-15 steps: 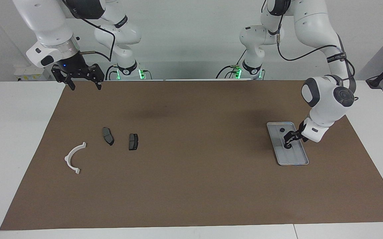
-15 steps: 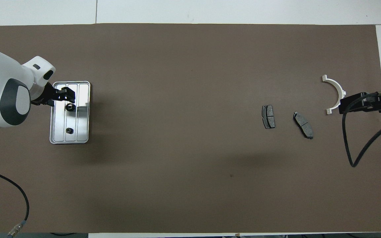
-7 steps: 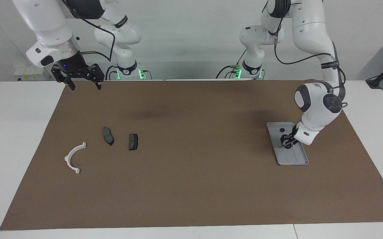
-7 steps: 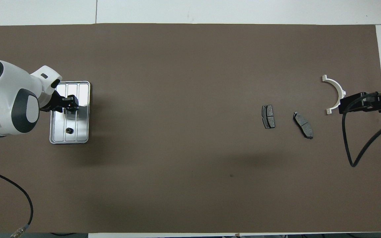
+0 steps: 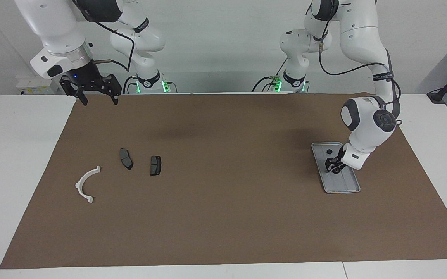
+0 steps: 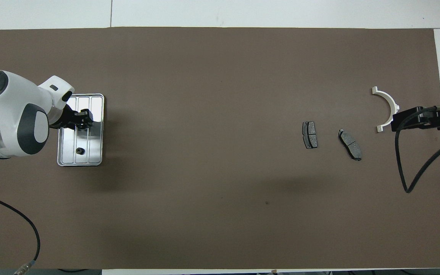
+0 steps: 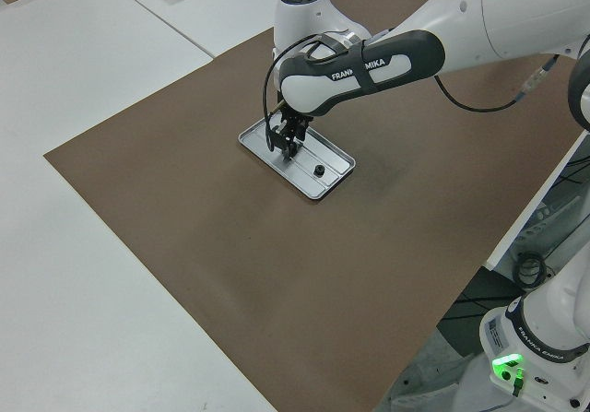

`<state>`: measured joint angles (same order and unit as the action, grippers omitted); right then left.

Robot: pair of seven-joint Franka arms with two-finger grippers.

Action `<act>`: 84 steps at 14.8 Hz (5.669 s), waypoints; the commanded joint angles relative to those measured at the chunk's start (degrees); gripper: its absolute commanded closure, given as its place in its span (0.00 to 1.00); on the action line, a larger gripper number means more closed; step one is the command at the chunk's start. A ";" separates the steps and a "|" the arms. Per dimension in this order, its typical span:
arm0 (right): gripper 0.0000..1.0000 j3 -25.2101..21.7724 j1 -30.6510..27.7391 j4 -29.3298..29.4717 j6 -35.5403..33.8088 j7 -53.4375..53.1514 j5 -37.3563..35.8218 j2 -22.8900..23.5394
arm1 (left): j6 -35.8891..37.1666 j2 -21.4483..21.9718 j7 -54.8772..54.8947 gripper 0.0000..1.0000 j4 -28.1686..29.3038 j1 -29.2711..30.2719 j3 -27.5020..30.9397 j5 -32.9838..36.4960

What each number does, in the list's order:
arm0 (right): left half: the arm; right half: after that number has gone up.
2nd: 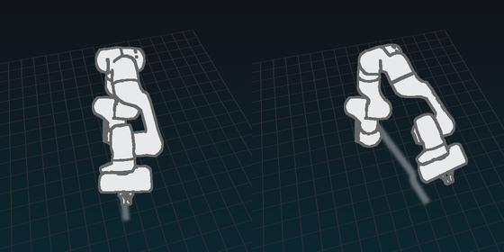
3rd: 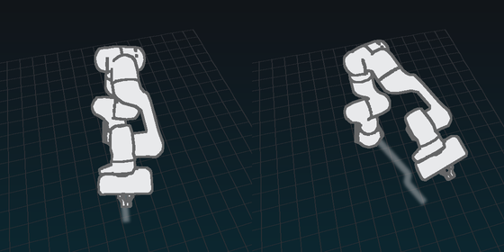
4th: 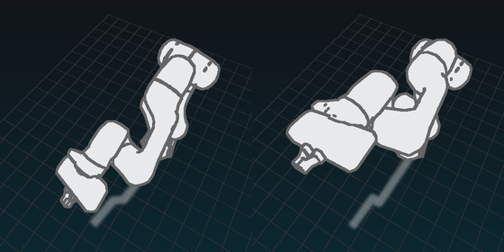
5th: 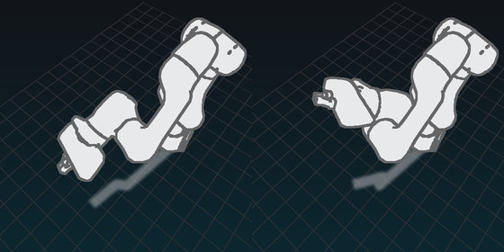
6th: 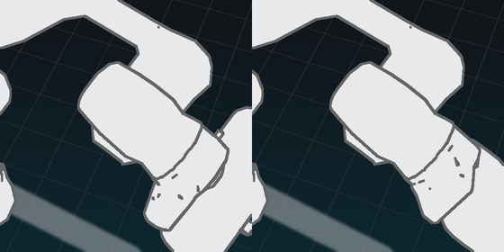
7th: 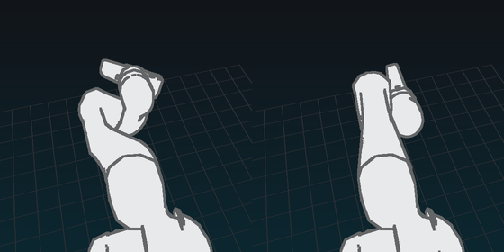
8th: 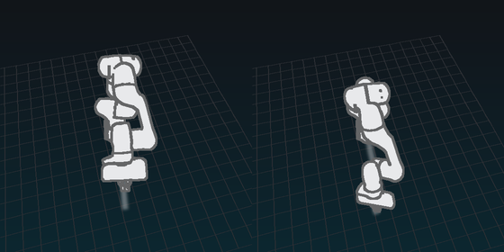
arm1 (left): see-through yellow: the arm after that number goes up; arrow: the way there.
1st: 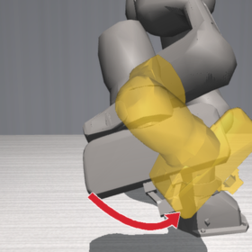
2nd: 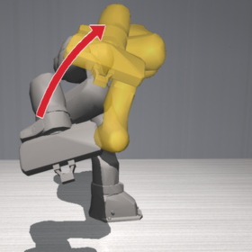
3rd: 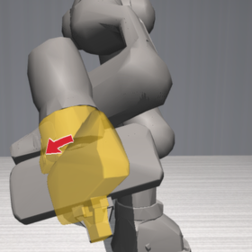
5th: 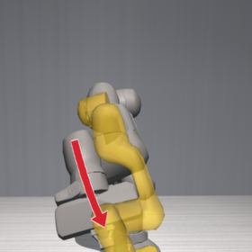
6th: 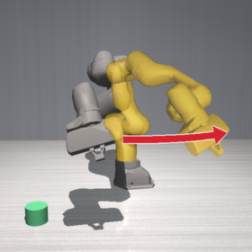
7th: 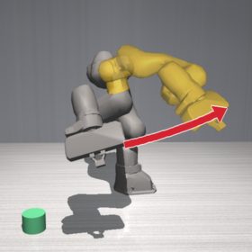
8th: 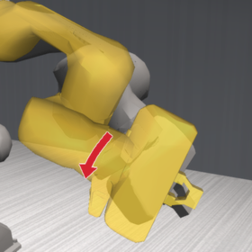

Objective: Place bearing gear from tray to pile
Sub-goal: 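Reach the left gripper into the silver tray and grasp a dark gear, then carry the gear to mid-table with the left gripper while the right gripper approaches, then grasp the gear with the right gripper while the left gripper returns to the tray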

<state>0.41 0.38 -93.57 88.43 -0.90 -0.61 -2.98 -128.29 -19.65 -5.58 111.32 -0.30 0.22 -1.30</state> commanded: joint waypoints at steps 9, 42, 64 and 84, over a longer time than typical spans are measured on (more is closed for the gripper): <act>0.00 0.29 -0.91 -0.82 0.08 1.52 1.22 -0.54 | -3.10 1.37 -0.83 0.46 2.59 -0.40 0.31 0.07; 0.00 1.26 12.37 -17.61 25.21 -23.10 1.22 4.82 | -3.10 -4.52 -53.48 0.82 -5.77 -36.43 0.66 -3.53; 0.00 1.26 27.12 -10.16 29.79 -49.26 1.05 15.88 | 8.24 14.81 -5.96 0.00 9.26 -7.89 1.10 -0.46; 0.00 1.08 37.85 17.19 29.96 -65.64 -5.28 45.61 | -4.34 14.38 1.98 0.30 19.11 -0.22 1.10 -0.55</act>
<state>1.58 37.93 -78.49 118.30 -65.42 -4.54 40.88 -130.53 -6.19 -3.94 128.39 -1.64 1.98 -2.36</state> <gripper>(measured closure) 0.000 0.300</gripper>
